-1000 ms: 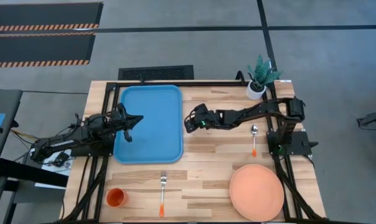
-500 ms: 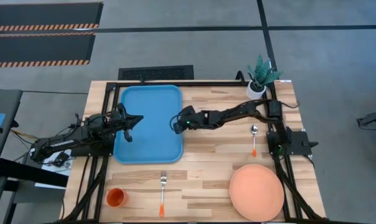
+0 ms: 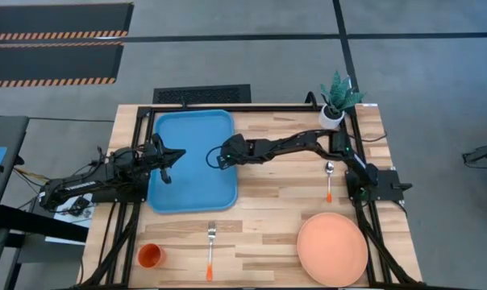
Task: Pick and place plate/cup/fork/spoon on tray
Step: Move the blue tray to the center of the table
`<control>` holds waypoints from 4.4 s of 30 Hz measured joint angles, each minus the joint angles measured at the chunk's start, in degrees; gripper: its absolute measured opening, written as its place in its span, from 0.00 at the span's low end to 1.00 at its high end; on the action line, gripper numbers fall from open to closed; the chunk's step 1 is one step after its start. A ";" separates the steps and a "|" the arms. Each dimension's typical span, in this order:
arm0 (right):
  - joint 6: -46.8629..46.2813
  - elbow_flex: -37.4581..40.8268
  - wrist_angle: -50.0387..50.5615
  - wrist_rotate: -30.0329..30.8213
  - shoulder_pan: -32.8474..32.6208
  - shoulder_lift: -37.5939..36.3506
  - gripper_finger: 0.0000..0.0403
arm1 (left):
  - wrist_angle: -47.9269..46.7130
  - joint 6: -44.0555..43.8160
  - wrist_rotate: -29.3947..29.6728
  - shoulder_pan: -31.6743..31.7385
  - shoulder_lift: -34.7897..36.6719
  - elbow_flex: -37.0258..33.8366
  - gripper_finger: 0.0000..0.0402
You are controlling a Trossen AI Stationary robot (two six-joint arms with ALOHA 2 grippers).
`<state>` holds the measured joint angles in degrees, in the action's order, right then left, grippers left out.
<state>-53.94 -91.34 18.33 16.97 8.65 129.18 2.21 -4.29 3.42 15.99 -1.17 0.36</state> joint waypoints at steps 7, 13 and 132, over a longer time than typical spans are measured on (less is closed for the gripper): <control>-3.20 -0.42 -0.03 0.18 0.81 0.45 0.19 | -0.01 0.00 0.00 0.00 0.00 0.01 0.00; -3.71 -0.42 -0.63 1.24 1.22 0.51 0.14 | 0.01 0.00 -0.02 0.00 0.00 0.02 0.00; 88.28 -0.84 10.78 -26.15 21.32 -5.74 0.13 | -0.09 0.00 -0.16 0.00 -0.70 0.00 0.00</control>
<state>34.33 -92.18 29.12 -9.18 29.98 123.44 2.12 -4.29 3.27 15.99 -1.87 0.36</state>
